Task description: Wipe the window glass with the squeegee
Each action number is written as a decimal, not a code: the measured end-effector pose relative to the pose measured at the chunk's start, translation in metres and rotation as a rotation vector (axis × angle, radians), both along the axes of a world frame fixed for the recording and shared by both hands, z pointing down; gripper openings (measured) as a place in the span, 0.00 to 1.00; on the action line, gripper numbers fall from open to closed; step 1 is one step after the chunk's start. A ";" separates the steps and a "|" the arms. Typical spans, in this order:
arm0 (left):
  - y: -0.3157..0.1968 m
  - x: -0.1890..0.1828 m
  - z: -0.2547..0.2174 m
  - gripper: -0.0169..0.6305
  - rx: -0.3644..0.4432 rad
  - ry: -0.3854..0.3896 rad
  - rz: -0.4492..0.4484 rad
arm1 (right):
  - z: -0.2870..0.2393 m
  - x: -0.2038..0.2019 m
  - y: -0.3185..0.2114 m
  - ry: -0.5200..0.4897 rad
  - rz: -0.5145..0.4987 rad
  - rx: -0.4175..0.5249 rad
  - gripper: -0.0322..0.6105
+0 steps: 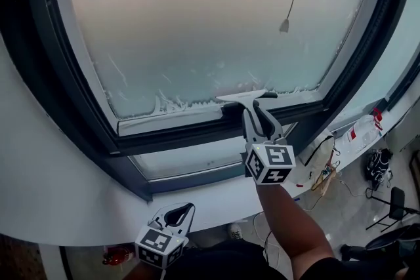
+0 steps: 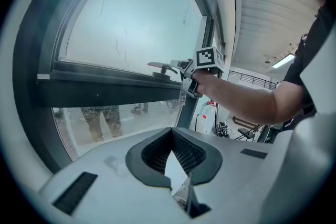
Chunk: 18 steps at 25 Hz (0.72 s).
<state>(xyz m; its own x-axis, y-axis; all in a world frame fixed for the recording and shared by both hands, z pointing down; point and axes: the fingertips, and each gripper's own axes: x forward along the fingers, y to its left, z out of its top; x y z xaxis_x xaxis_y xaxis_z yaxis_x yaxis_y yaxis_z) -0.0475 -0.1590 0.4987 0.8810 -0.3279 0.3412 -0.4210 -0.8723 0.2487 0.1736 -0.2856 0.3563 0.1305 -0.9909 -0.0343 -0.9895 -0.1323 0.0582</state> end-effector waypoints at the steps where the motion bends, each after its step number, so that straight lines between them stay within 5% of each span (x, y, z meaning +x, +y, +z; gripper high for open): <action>1: 0.001 -0.002 0.000 0.03 -0.001 0.001 0.003 | -0.001 -0.001 0.000 0.000 0.000 -0.001 0.19; 11: 0.004 -0.010 0.008 0.03 -0.016 0.015 0.018 | -0.051 -0.031 0.036 0.037 -0.086 0.111 0.19; 18: 0.019 -0.015 -0.003 0.03 0.006 0.029 -0.047 | -0.022 -0.047 0.093 -0.013 -0.221 0.043 0.19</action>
<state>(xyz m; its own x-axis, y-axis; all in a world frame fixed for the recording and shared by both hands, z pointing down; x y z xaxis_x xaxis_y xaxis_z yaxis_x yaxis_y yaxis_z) -0.0621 -0.1399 0.4954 0.8741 -0.3708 0.3139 -0.4540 -0.8534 0.2560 0.1270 -0.1926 0.3347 -0.0889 -0.9931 -0.0764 -0.9954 0.0857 0.0438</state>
